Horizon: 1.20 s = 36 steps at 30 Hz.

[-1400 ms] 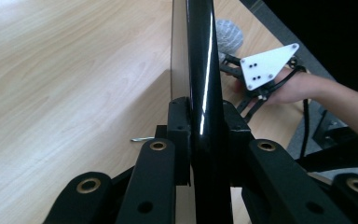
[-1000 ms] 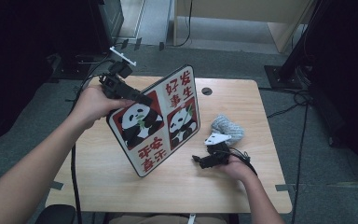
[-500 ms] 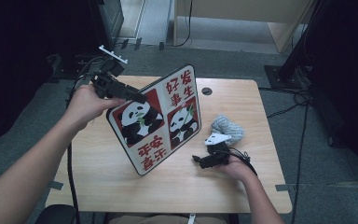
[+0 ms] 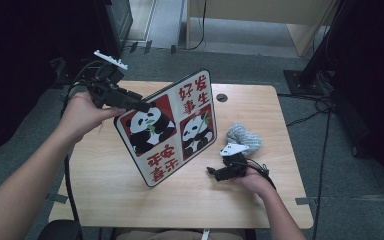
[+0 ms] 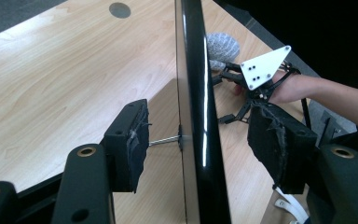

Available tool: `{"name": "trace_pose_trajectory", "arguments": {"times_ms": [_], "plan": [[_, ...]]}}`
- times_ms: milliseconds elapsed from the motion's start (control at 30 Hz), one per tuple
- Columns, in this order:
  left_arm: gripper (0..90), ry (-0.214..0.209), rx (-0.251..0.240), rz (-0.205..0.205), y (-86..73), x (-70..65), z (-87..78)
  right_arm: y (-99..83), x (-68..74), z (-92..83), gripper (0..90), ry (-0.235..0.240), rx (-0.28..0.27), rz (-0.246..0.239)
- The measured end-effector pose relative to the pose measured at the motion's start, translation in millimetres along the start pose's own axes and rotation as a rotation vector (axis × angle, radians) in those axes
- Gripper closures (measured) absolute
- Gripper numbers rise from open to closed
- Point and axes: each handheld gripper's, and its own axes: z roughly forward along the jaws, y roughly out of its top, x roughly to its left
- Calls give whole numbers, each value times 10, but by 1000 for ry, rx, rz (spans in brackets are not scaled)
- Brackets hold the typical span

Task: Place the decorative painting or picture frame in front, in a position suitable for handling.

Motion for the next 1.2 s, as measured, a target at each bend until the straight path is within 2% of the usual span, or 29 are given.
{"name": "trace_pose_trajectory", "arguments": {"times_ms": [167,233,467,500,567,800,900,967,1067,1100,1200], "plan": [[387,-5,-17,14,-97,-65,-47,-38,-20,-41,95,-12,-2,13],[387,5,-21,18,-144,-86,-63,-47,-27,-52,94,-18,0,19],[380,8,-45,5,-329,-87,-99,-41,-5,-41,73,-40,3,35],[378,10,-49,1,-358,-80,-97,-34,7,-28,18,-32,13,28],[377,32,-57,-6,-413,-71,-91,-27,14,-15,0,-20,23,17],[370,17,-85,-3,-652,-63,-49,-24,10,-12,0,-7,28,1],[368,38,-93,-3,-723,-52,-45,-22,-2,-14,6,-4,26,-1],[365,34,-99,-11,-754,-51,-52,-23,-2,-15,7,-1,25,-3],[365,57,-109,3,-813,-83,-82,-20,-3,-21,41,8,25,-15],[364,64,-110,5,-837,-95,-87,-14,-1,-28,71,13,22,-8],[363,71,-113,12,-916,-119,-96,13,7,-15,76,21,18,12]]}}
